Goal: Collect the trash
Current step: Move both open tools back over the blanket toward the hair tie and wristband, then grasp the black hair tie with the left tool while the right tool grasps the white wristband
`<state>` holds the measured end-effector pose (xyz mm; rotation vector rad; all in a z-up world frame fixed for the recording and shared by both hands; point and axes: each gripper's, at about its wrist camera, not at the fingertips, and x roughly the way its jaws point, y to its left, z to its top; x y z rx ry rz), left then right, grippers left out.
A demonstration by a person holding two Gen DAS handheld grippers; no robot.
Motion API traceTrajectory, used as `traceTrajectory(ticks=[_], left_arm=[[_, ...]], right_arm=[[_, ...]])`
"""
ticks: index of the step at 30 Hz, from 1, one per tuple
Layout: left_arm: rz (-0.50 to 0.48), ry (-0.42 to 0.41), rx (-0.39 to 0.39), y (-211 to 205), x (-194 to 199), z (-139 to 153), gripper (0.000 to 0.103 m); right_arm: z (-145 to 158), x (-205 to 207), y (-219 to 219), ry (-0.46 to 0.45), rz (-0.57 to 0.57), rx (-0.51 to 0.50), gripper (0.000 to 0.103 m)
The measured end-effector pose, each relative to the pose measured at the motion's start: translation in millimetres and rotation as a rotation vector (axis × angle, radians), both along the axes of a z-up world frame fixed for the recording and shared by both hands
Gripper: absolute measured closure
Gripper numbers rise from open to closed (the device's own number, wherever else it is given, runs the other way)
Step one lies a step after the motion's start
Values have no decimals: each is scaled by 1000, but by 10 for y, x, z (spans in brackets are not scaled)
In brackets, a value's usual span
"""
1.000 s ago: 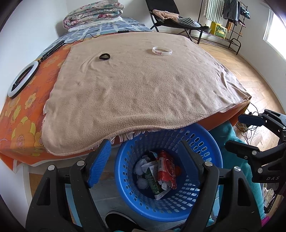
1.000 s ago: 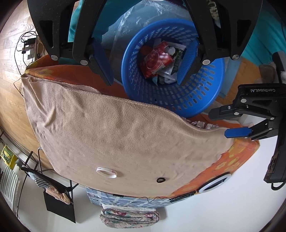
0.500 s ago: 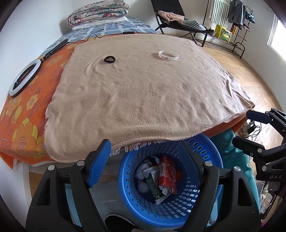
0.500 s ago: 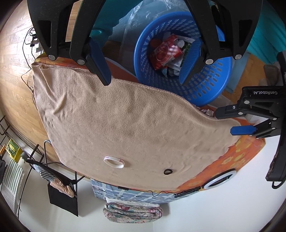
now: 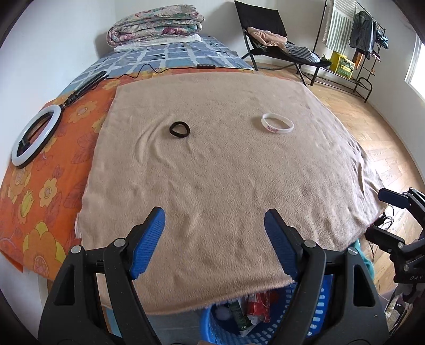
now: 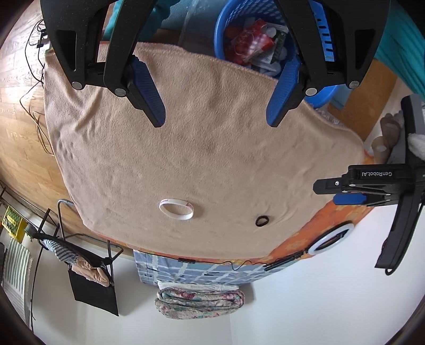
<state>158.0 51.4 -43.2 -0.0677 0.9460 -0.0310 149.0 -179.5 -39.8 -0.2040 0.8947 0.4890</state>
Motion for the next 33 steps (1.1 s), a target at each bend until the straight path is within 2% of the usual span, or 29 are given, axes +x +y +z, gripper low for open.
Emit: traceTrajectory(ticks=[7, 11, 15, 19, 23, 25, 29, 31, 33], left_arm=[[54, 2, -58, 307, 542, -143, 23], [84, 25, -68, 434, 823, -282, 23], [112, 53, -100, 524, 1067, -455, 24], [123, 70, -116, 539, 1279, -584, 35], [127, 67, -64, 510, 1458, -662, 38], [127, 73, -50, 506, 1533, -705, 50], [134, 69, -42, 525, 1645, -767, 50], [130, 61, -22, 519, 1686, -774, 59], [128, 55, -9, 528, 1720, -780, 64]], right_arm=[[-66, 672, 53, 39, -47, 70, 25], [-228, 1058, 116, 66, -63, 72, 23], [-368, 1344, 185, 48, -67, 23, 22], [-503, 1583, 251, 44, -54, -18, 22], [-648, 1763, 303, 55, -54, -53, 22], [-708, 1834, 317, 64, -55, -53, 22], [-801, 1964, 359, 72, -62, -67, 22], [-843, 2007, 382, 71, -68, -76, 22], [-851, 2038, 403, 62, -70, -72, 22]])
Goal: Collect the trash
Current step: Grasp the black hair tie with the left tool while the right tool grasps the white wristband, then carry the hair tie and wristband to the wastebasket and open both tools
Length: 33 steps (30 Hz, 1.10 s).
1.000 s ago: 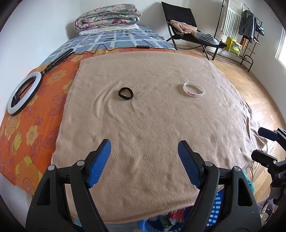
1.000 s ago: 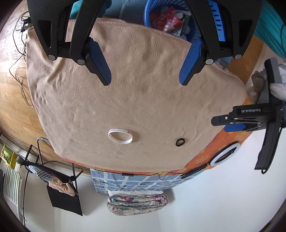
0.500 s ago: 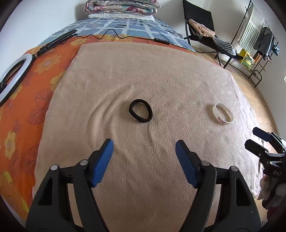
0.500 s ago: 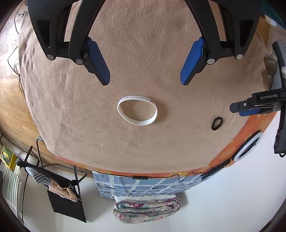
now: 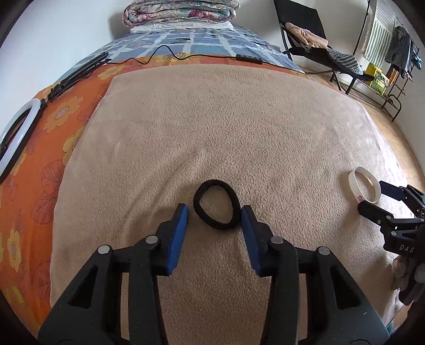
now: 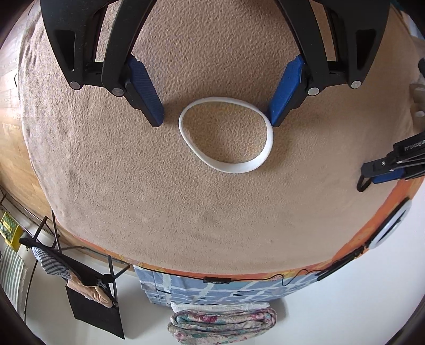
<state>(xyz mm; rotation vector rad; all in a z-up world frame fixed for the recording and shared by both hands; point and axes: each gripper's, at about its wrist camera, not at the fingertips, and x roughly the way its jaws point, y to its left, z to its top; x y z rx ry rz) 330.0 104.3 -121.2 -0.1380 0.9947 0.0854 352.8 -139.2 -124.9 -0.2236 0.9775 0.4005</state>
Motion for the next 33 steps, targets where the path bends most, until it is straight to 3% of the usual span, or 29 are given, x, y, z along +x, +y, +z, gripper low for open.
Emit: traceTrajectory(ticks=[5, 7, 12, 13, 24, 33], left_arm=[[9, -17, -3, 55, 29, 1, 84], [11, -19, -8, 71, 27, 3, 92], [9, -22, -2, 71, 14, 21, 96], [8, -22, 0, 71, 12, 26, 96], [16, -51, -10, 52, -201, 200, 97], [-7, -117, -36, -72, -611, 629, 97]], right_arm=[[8, 17, 36, -7, 7, 7, 23], [17, 4, 38, -9, 15, 20, 32], [66, 5, 31, -6, 25, 62, 90], [71, 11, 26, 1, 27, 72, 93], [364, -188, -19, -42, 38, 116, 97], [709, -640, 7, -81, 105, 121, 97]])
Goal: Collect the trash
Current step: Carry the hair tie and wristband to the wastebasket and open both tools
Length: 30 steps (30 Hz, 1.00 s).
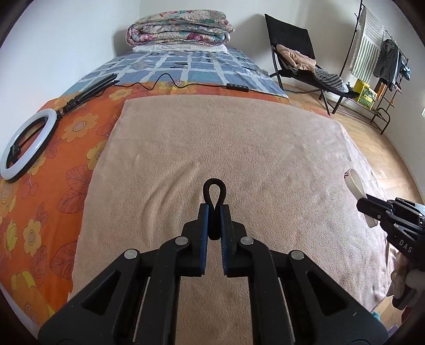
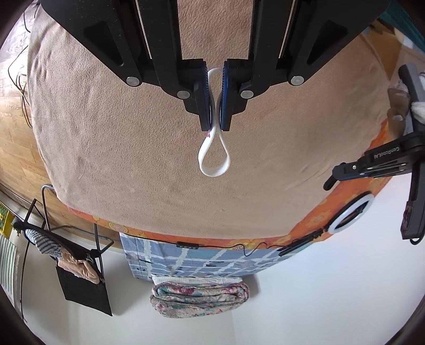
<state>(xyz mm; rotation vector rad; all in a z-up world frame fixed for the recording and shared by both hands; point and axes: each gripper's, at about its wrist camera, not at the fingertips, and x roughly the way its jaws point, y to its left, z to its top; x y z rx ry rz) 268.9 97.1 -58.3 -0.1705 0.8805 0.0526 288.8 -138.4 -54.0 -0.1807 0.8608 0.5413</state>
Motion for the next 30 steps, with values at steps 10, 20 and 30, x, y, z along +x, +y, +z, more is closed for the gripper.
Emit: traceTrajectory(ticks=[10, 20, 30], left_arm=[[-66, -28, -7, -267, -707, 384, 97], [-127, -23, -13, -547, -1455, 463, 97], [-190, 49, 7, -889, -2012, 108, 97]], right_arm=[[329, -658, -19, -30, 71, 21, 97], [406, -1348, -52, -34, 138, 18, 97], [178, -1919, -145, 32, 162, 2, 97]])
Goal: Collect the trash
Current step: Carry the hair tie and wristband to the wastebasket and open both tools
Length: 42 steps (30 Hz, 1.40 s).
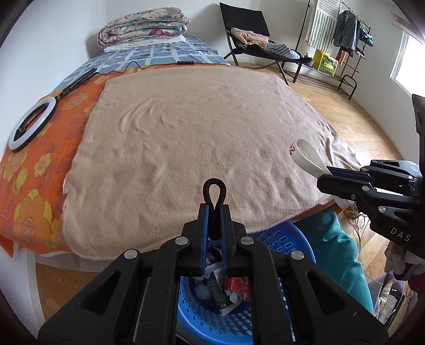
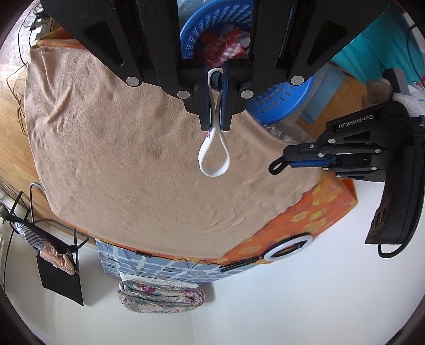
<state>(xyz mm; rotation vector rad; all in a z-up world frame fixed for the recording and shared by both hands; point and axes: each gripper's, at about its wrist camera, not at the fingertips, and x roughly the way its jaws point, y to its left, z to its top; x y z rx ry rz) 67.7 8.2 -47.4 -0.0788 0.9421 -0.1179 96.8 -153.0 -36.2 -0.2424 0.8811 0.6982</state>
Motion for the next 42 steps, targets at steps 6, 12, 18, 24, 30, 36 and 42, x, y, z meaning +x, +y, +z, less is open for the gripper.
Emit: traceTrajectory(ticks=[6, 12, 18, 24, 30, 36, 42], left_arm=[[-1, 42, -12, -45, -171, -220, 97], [2, 107, -22, -39, -285, -496, 97], [-5, 145, -12, -31, -336, -642, 97], [-3, 163, -13, -37, -357, -679, 97], [-5, 168, -7, -54, -344, -705, 97], [15, 162, -14, -18, -323, -697, 66], [16, 154, -9, -18, -317, -675, 66]], right_arm=[[-162, -231, -11, 49, 3, -9, 97], [-320, -412, -20, 82, -1, -28, 97], [-463, -491, -32, 121, -14, -32, 97], [-559, -530, -12, 146, -13, -36, 97], [-581, -551, 0, 148, -18, -42, 82], [-595, -543, -26, 154, -33, -40, 70], [-593, -553, -50, 150, -39, -44, 60]])
